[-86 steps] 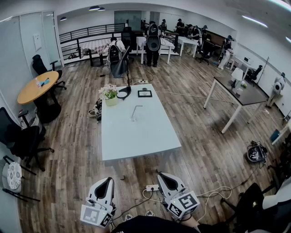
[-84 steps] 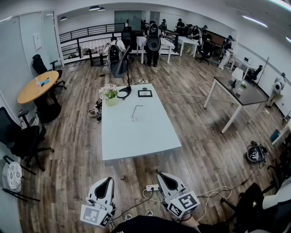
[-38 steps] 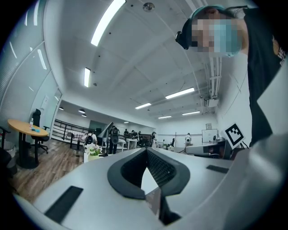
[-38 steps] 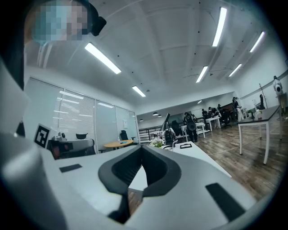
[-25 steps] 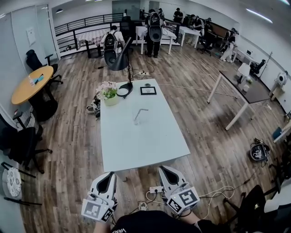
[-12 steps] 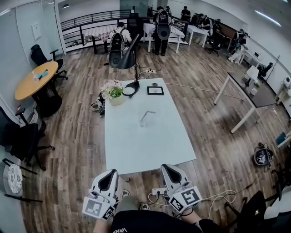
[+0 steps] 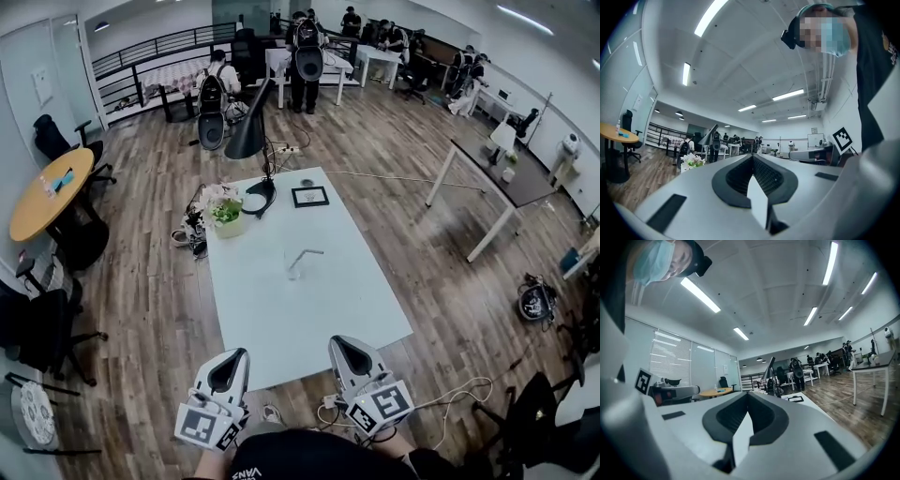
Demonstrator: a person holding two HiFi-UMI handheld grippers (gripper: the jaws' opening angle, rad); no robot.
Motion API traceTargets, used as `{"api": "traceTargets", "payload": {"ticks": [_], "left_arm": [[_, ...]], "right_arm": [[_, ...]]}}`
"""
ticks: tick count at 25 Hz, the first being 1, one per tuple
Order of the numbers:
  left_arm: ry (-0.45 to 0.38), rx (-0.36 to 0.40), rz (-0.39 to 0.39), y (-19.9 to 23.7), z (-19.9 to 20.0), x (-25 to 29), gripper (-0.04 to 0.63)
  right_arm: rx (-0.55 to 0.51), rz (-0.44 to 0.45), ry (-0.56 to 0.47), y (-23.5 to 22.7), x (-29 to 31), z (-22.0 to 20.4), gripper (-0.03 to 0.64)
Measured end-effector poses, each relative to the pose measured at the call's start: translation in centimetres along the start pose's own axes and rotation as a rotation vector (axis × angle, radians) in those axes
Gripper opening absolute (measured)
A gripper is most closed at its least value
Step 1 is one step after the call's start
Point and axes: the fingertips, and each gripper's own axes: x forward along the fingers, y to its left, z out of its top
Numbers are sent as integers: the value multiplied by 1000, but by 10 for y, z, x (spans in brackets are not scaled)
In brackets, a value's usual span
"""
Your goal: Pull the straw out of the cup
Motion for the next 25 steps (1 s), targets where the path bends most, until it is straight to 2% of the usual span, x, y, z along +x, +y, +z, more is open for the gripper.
{"api": "traceTargets", "payload": {"ticks": [6,13,19,25], "left_arm": [[-6,-2,-86,31,7,21,11],[4,-9,-159,43,2,42,11],[20,-19,-181,55,-3,53,11],[26,-16,-160,68,-2,66,11]], "right_arm": [[-8,-66,-17,6,29,5,17],[-9,-134,-11,1,39,0,17],[-7,-147,-3,-1,55,-4,17],[2,-125,4,-11,78,-4,17]]}}
